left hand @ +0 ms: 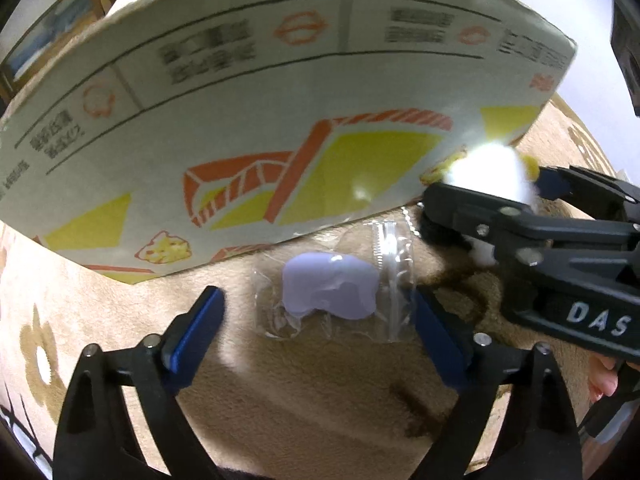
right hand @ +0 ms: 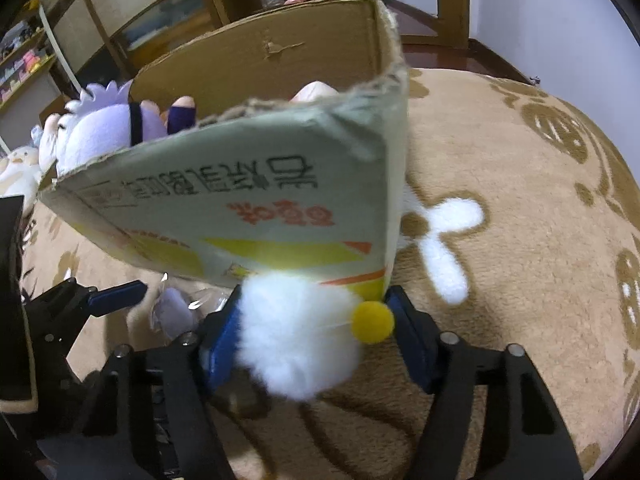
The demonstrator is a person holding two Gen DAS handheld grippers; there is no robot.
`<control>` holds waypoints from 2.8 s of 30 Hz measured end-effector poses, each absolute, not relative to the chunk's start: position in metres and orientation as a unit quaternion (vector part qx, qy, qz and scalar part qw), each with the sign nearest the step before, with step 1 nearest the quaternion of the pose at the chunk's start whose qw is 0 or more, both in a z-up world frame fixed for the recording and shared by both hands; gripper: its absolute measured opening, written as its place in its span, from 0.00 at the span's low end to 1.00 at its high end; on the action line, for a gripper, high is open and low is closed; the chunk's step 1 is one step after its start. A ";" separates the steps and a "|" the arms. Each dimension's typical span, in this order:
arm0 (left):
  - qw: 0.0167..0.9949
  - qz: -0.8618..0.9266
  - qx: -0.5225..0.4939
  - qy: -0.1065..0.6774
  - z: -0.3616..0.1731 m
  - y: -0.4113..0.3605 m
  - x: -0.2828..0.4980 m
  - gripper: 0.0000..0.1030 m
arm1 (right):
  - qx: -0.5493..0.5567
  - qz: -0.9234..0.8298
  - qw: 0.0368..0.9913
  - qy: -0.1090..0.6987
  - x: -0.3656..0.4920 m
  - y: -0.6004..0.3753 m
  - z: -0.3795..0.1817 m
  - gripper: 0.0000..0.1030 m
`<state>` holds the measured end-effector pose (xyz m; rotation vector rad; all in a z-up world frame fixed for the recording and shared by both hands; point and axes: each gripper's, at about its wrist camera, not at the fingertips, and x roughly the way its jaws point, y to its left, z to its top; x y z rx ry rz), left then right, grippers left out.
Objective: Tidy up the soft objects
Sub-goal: 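Grasp clear bag with lavender item with left tool while right tool grasps white pom-pom, then lift the bag and the pom-pom up over the box with both tools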
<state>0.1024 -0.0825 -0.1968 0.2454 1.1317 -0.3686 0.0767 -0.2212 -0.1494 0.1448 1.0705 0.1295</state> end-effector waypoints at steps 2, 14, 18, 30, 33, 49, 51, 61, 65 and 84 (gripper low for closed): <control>0.821 -0.178 0.116 0.530 -0.196 -0.087 0.099 0.82 | 0.072 0.062 0.855 0.510 0.075 -0.222 -0.149 0.67; 0.819 -0.178 0.099 0.536 -0.195 -0.089 0.090 0.64 | 0.094 0.068 0.849 0.515 0.065 -0.228 -0.152 0.58; 0.820 -0.177 0.097 0.536 -0.189 -0.076 0.090 0.62 | 0.101 0.078 0.846 0.518 0.058 -0.233 -0.155 0.51; 0.824 -0.168 0.070 0.536 -0.170 -0.069 0.079 0.61 | 0.087 0.081 0.846 0.519 0.043 -0.229 -0.146 0.40; 0.827 -0.163 0.067 0.533 -0.164 -0.062 0.076 0.61 | 0.090 0.078 0.847 0.518 0.039 -0.234 -0.143 0.39; 0.880 -0.106 0.069 0.457 -0.095 -0.028 0.041 0.61 | 0.107 0.074 0.885 0.447 0.010 -0.252 -0.080 0.39; 0.890 -0.100 0.063 0.441 -0.081 -0.025 0.032 0.61 | 0.106 0.077 0.893 0.430 0.007 -0.252 -0.067 0.39; 0.930 -0.098 0.101 0.340 -0.021 -0.025 0.025 0.61 | 0.107 0.091 0.929 0.343 0.005 -0.247 -0.006 0.39; 0.938 -0.107 0.110 0.310 -0.011 -0.030 0.028 0.61 | 0.106 0.090 0.936 0.324 0.013 -0.247 0.008 0.39; 0.944 -0.099 0.091 0.300 -0.033 -0.024 0.092 0.62 | 0.110 0.135 0.945 0.278 0.057 -0.239 -0.003 0.41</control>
